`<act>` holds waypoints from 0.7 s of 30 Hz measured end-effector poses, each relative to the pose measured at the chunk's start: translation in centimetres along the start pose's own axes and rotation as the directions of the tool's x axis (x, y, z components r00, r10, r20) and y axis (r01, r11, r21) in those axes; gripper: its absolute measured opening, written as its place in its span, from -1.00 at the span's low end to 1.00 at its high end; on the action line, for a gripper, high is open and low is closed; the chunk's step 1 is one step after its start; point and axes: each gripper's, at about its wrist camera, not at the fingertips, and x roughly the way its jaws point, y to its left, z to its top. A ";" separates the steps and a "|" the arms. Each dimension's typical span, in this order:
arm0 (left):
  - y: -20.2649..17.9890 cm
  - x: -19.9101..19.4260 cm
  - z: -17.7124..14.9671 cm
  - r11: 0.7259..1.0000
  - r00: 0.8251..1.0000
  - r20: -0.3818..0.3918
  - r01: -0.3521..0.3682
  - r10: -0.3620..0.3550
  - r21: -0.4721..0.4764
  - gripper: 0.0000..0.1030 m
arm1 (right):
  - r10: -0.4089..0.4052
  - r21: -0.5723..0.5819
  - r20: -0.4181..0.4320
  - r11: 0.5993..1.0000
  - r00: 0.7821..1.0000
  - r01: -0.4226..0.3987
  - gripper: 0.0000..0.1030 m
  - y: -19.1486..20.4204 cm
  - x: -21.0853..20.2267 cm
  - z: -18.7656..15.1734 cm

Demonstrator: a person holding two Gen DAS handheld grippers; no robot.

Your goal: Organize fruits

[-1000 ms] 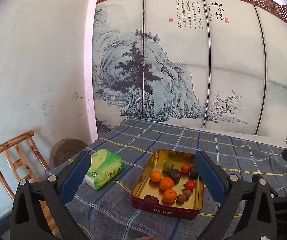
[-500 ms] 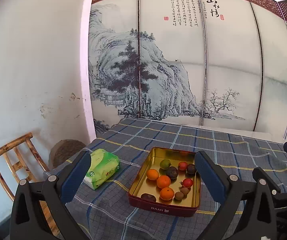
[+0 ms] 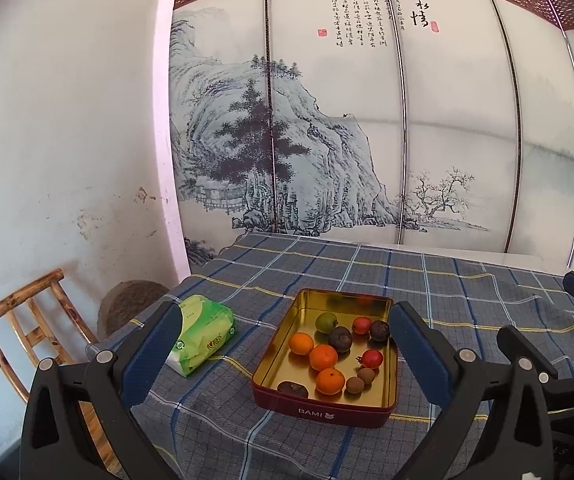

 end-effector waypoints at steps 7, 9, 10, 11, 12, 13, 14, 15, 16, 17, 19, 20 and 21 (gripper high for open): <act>-0.1 0.0 -0.1 1.000 1.000 -0.002 0.004 -0.004 0.004 1.00 | 0.001 0.003 -0.001 1.000 1.000 -0.001 0.99 0.1 0.0 -0.1; -0.1 0.0 -0.2 1.000 1.000 -0.003 0.006 -0.006 0.004 1.00 | 0.000 0.001 -0.002 1.000 1.000 0.000 0.99 0.1 0.1 -0.1; 0.0 0.1 -0.2 1.000 1.000 -0.004 0.007 -0.007 0.005 1.00 | -0.001 0.001 -0.002 1.000 1.000 0.001 0.99 0.1 0.1 -0.1; 0.0 0.1 -0.2 1.000 1.000 -0.005 0.006 -0.006 0.006 1.00 | -0.001 0.002 -0.001 1.000 1.000 0.001 0.99 0.1 0.1 -0.1; 0.0 0.1 -0.2 1.000 1.000 -0.005 0.006 -0.006 0.006 1.00 | 0.000 0.003 -0.002 1.000 1.000 0.000 0.99 0.1 0.1 -0.1; 0.0 0.1 -0.2 1.000 1.000 -0.006 0.007 -0.007 0.006 1.00 | 0.000 0.003 -0.002 1.000 1.000 0.000 0.99 0.1 0.1 -0.1; 0.0 0.1 -0.2 1.000 1.000 -0.006 0.007 -0.007 0.005 1.00 | -0.001 0.004 -0.002 1.000 1.000 0.001 0.99 0.1 0.1 0.0; 0.0 0.1 -0.2 1.000 1.000 -0.006 0.006 -0.006 0.005 1.00 | -0.001 0.005 -0.001 1.000 1.000 0.001 0.99 0.1 0.1 0.0; 0.0 0.1 -0.2 1.000 1.000 -0.007 0.005 -0.005 0.005 1.00 | 0.000 0.005 -0.001 1.000 1.000 0.000 0.99 0.1 0.1 0.0; 0.0 0.1 -0.3 1.000 1.000 -0.009 0.006 -0.006 0.004 1.00 | 0.001 0.006 0.000 1.000 1.000 -0.001 0.99 0.2 0.1 -0.1; 0.1 0.2 -0.3 1.000 1.000 -0.010 0.005 -0.005 0.005 1.00 | -0.001 0.005 0.000 1.000 1.000 0.001 0.99 0.2 0.2 0.0; 0.1 0.2 -0.4 1.000 1.000 -0.011 0.005 -0.005 0.005 1.00 | 0.000 0.005 0.000 1.000 1.000 0.000 0.99 0.1 0.2 0.0; 0.1 0.2 -0.4 1.000 1.000 -0.012 0.005 -0.005 0.004 1.00 | 0.000 0.004 -0.001 1.000 1.000 0.000 0.99 0.2 0.2 0.0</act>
